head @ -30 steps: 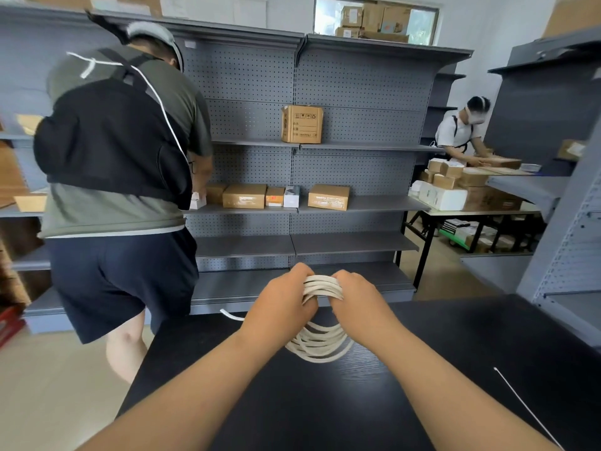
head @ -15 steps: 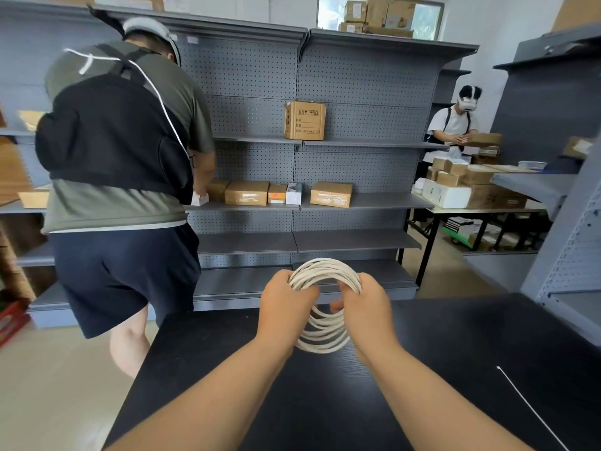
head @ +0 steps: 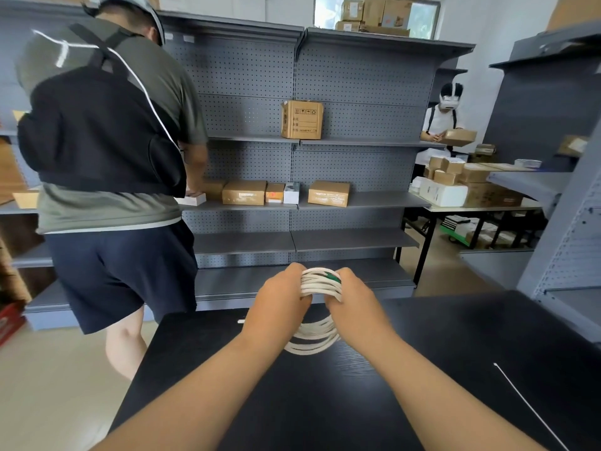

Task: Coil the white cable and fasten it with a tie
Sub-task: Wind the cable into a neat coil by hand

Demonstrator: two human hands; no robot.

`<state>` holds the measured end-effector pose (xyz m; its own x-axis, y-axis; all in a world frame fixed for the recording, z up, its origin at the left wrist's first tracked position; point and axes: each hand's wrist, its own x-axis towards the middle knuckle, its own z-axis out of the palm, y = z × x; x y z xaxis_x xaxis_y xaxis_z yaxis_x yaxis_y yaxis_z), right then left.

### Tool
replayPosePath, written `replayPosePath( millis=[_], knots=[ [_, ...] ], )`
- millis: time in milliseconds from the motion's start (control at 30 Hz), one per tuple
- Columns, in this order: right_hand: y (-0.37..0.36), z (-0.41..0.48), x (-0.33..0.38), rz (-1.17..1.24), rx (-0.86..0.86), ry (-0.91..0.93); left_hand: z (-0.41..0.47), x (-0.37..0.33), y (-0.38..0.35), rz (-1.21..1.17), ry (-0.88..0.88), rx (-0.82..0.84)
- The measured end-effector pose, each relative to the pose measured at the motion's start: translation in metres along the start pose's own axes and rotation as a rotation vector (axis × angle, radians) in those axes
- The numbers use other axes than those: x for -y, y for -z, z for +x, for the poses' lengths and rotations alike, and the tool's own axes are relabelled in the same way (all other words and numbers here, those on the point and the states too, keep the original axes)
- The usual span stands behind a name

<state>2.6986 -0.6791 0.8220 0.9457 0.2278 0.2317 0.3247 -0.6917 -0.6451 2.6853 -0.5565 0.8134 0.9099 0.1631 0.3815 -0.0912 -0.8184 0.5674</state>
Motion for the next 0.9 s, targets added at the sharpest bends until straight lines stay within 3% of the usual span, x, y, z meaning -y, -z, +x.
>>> replayPosePath(
  millis=[133,400,567,733,900],
  knots=[
    [-0.006,0.0,-0.004,0.107,-0.063,-0.037,-0.005,0.0,-0.001,0.007,-0.015,-0.077],
    [-0.011,-0.001,0.002,0.687,-0.179,-0.285,-0.005,-0.008,0.005,-0.257,0.115,-0.152],
    [-0.008,0.002,0.003,0.742,-0.245,-0.291,0.001,-0.009,0.005,-0.405,0.164,-0.087],
    [-0.001,0.005,0.001,0.738,-0.143,-0.299,0.004,-0.003,0.006,-0.48,0.133,0.006],
    [0.006,0.006,0.003,0.602,-0.075,-0.216,0.008,0.002,0.006,-0.333,0.06,-0.086]
  ],
)
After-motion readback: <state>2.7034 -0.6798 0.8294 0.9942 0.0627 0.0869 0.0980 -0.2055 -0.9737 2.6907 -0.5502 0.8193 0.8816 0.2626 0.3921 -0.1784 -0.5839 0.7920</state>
